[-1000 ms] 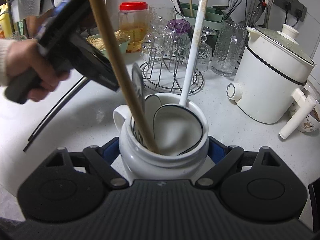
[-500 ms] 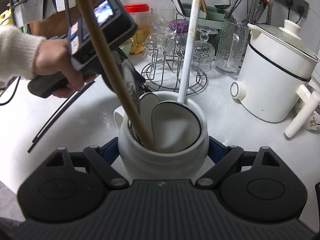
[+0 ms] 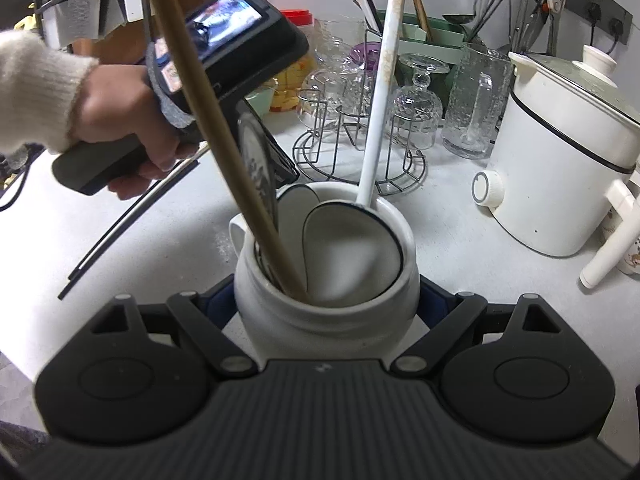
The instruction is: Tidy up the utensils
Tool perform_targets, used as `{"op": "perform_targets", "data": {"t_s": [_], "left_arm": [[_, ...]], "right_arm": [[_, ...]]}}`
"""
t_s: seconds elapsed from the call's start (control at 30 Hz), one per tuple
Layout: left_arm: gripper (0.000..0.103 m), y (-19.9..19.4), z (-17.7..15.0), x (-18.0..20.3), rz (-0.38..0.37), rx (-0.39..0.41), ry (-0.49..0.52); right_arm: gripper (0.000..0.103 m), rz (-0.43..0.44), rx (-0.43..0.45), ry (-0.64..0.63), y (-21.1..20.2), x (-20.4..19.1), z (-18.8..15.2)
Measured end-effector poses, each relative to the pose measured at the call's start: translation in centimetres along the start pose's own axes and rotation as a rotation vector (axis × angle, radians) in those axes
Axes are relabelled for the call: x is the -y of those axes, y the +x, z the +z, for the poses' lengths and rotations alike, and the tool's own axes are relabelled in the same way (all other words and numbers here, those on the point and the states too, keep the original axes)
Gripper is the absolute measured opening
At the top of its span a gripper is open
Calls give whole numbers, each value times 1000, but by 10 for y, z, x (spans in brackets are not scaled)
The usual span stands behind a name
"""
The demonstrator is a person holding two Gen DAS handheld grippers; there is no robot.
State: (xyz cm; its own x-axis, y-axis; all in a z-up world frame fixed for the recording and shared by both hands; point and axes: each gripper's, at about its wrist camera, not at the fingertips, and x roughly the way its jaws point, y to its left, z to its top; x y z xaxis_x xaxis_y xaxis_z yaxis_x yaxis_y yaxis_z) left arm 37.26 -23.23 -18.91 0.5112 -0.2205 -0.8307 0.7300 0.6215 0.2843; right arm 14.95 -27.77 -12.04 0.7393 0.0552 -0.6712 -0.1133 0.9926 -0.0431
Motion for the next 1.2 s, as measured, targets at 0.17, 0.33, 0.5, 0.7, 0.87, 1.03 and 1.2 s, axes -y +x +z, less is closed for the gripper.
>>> {"op": "perform_targets", "data": {"t_s": [0.17, 0.33, 0.5, 0.7, 0.87, 1.03, 1.2], "left_arm": [[3, -34, -10, -6, 13, 33, -107], [2, -72, -27, -5, 21, 67, -241], [2, -108, -50, -2, 13, 96, -368], [1, -135, -91, 24, 12, 111, -388], [1, -149, -131, 45, 0, 86, -407], [1, -164, -166, 59, -60, 60, -451], [1, -174, -195, 71, -141, 29, -488]], "right_arm": [[91, 26, 8, -25, 4, 1, 3], [92, 52, 16, -57, 7, 2, 4], [92, 73, 18, -76, 10, 3, 6], [92, 81, 18, -85, 12, 2, 7], [92, 92, 20, -97, 14, 2, 9], [92, 89, 2, -96, 16, 1, 13], [92, 94, -9, -105, 21, -3, 17]]}}
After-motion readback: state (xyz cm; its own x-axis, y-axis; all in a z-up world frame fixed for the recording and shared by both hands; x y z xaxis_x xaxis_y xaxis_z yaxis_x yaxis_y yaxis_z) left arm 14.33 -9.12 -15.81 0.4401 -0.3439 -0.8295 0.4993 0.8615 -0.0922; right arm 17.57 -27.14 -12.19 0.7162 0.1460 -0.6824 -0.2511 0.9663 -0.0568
